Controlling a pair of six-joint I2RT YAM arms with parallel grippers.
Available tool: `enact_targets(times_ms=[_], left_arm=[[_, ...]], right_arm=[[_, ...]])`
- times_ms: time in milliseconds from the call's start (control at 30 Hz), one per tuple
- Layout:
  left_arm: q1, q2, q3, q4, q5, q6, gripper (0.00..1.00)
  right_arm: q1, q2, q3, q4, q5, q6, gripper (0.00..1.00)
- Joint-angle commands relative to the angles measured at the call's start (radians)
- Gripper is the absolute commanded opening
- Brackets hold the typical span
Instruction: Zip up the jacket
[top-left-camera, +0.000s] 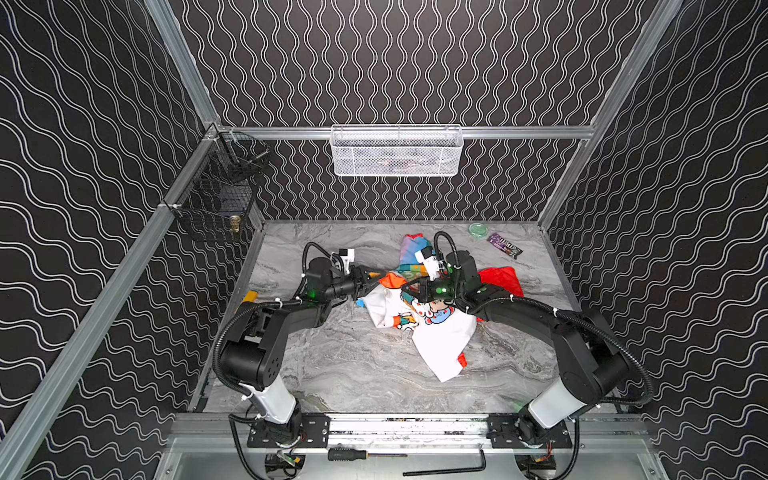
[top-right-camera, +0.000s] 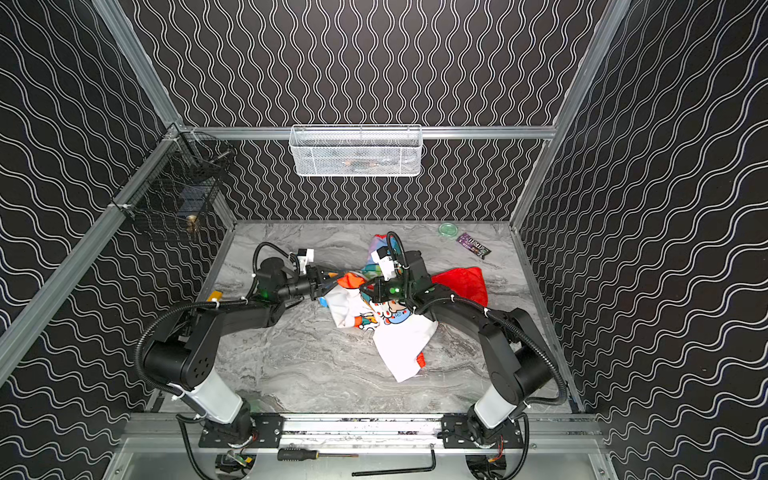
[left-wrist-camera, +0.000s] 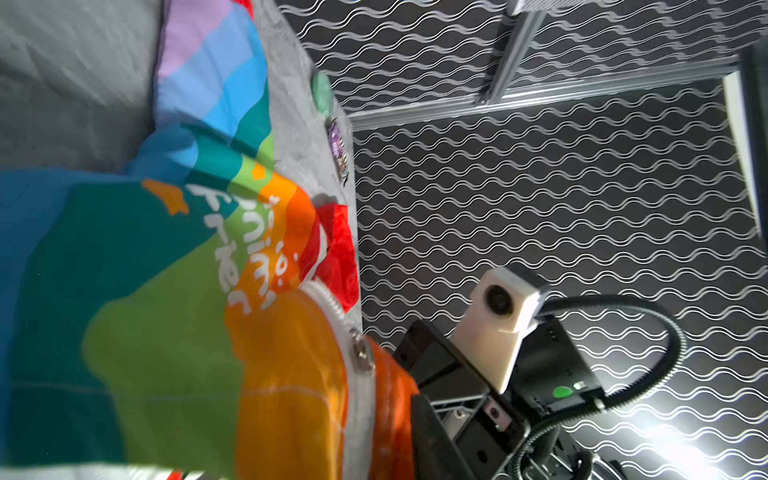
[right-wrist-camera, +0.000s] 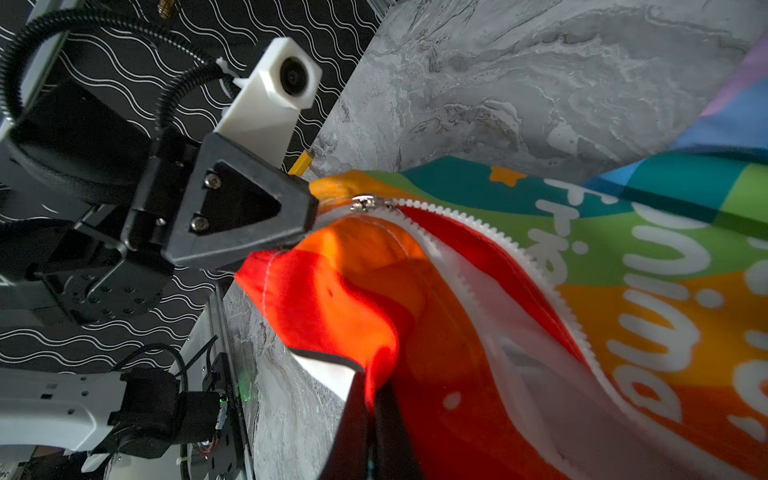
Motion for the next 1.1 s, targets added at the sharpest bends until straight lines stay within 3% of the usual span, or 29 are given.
enact_targets(times_ms=[0,333,433,500,600,667,700,833,933,1067], left_arm=[[0.002,-0.020,-0.004,0.084,-0.037,-0.046,0.27],[0.008,-0.055,-0.036,0.054,-0.046,-0.029,0.11],[0.014,-0.069,-0.032,0.013,-0.050,0.001,0.00],[0.019,-0.083,-0.014,-0.066,-0.036,0.052,0.00],[0.029,-0.119,0.029,-0.299,-0.011,0.216,0.00],[0.030,-0.151,0.078,-0.557,-0.008,0.390,0.00],[0.030,-0.166,0.101,-0.675,-0.015,0.475,0.00],[0.032,-0.207,0.130,-0.914,-0.028,0.656,0.00],[0.032,-0.217,0.111,-0.930,-0.012,0.689,0.00],[0.033,-0.213,0.091,-0.906,-0.004,0.688,0.00]], right_arm=[[0.001,0.001,-0.006,0.044,0.008,0.012,0.00],[0.001,0.012,-0.005,0.058,0.015,0.025,0.00],[0.002,0.009,-0.011,0.055,0.013,0.025,0.00],[-0.002,0.000,-0.012,0.041,0.028,0.032,0.02],[-0.030,-0.038,-0.007,-0.030,0.117,0.046,0.47],[-0.068,-0.070,-0.003,-0.095,0.194,0.063,0.63],[-0.097,-0.083,0.002,-0.136,0.233,0.074,0.67],[-0.277,-0.071,0.009,-0.266,0.284,0.169,0.64],[-0.386,-0.010,0.002,-0.278,0.202,0.205,0.50],[-0.411,0.067,0.026,-0.263,0.159,0.209,0.48]])
